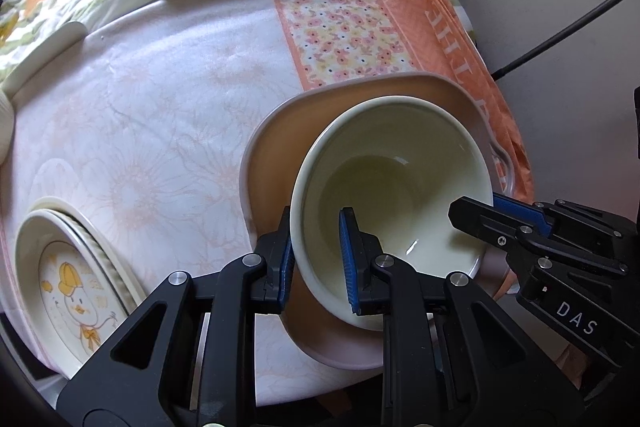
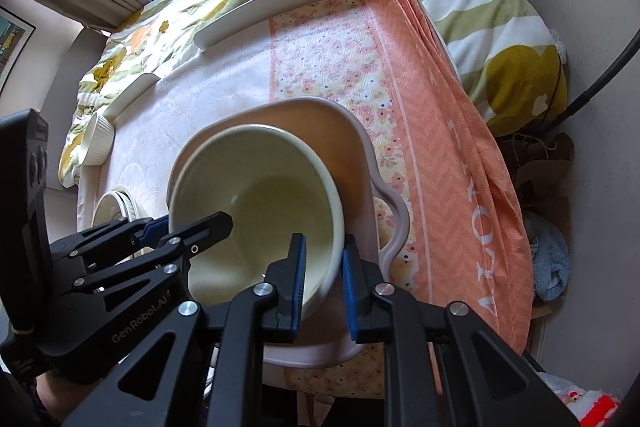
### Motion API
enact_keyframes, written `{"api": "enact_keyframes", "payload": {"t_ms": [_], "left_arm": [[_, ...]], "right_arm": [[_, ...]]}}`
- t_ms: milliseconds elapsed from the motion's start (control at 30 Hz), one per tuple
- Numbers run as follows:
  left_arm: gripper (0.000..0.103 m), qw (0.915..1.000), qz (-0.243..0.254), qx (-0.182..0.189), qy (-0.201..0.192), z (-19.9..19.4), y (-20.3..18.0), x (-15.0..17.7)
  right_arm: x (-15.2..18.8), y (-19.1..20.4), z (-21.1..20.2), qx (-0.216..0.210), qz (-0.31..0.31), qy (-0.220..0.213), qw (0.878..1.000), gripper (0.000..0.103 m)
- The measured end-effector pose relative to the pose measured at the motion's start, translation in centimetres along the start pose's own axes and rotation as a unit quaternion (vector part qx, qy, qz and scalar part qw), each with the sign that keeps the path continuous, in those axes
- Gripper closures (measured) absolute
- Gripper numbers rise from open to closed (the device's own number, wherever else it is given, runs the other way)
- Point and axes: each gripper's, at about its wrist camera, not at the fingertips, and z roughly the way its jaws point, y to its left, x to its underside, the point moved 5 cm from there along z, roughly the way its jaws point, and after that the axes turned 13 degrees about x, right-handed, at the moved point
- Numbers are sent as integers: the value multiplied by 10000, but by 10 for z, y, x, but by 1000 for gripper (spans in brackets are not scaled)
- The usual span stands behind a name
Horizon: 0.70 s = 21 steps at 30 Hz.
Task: Organize plates and bowls
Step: 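Carry the cream bowl into the pink basin and open both grippers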
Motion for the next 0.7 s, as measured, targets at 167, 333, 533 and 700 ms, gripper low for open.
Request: {"api": "enact_keyframes", "payload": {"t_ms": [167,333,533,700], "left_arm": [[86,10000,-59,-20,-38,-3,-1,-1],[85,9997,43,-87,-235,-15,-5,-5],[85,9994,50,17,-342,-30,-6,-3],[85,9978,71,152,-641,-63,-9,-3]], "right_arm": [[1,-3,-3,-56,51,-48,10000,87],[0,-7,-12,-67,68,-144,9999,87],[1,-8,-21,-55,67,-232,9997,87],[-4,-4,-48,-234,70,-506,9984,87]]}}
